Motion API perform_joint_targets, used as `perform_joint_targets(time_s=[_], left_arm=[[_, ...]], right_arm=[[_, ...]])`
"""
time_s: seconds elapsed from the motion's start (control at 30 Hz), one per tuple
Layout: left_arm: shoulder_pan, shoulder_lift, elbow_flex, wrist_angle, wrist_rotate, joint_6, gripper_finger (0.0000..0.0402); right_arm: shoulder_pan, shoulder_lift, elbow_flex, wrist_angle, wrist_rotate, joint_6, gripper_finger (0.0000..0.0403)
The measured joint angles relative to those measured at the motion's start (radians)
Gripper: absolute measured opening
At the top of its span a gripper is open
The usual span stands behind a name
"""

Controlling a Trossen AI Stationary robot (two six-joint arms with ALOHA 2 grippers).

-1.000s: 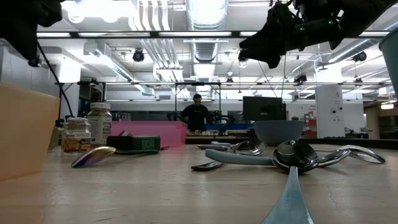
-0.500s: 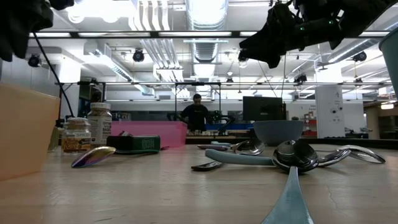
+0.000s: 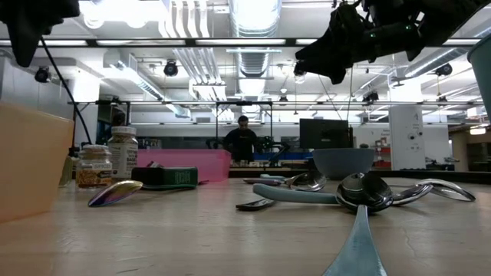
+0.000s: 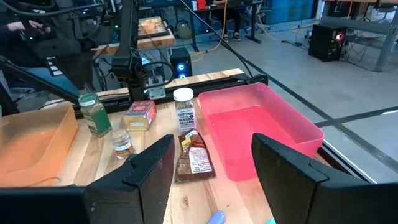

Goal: Pick & Place Food Item
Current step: Put the green seasoning bottle into the orange bin

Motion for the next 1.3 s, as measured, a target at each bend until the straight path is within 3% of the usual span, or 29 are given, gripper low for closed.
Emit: perform_joint_targets(time_s=[0.2,0.33,0.93,1.3], left_arm=[[-0.001,0.038,-0.045,0.05,0.063,-0.001,0.038],[-0.003,0.086,-0.051,0.079,0.125,0.087,0.038],[-0.007,0.176,-0.091,0.085,0.071,0.495,0.0372],[-0.023,0.167,-0.175,0.193,0.11,0.575,0.0372]], right_arm=[[0.0,0.0,0.0,0.0,0.0,0.0,0.0211],[0.0,0.0,0.0,0.0,0.0,0.0,0.0211],[0.0,0.0,0.0,0.0,0.0,0.0,0.0211],[0.0,0.0,0.0,0.0,0.0,0.0,0.0211]])
